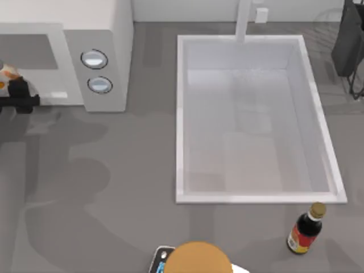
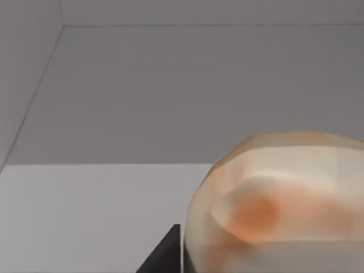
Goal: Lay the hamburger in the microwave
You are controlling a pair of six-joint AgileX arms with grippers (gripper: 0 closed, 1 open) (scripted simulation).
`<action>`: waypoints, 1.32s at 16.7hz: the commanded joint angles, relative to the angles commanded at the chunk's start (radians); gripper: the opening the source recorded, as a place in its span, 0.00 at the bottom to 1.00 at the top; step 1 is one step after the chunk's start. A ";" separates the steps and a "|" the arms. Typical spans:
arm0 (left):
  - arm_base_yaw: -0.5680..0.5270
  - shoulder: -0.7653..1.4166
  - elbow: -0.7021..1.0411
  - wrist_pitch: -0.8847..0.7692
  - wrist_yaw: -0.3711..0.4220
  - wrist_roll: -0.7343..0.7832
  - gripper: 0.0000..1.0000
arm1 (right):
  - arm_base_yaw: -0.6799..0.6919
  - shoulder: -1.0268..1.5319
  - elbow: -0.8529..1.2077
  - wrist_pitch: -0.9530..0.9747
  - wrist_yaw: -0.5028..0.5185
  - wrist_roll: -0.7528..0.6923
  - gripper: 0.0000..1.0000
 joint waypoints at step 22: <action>-0.061 0.426 0.740 -0.310 -0.051 -0.024 0.00 | 0.000 0.000 0.000 0.000 0.000 0.000 1.00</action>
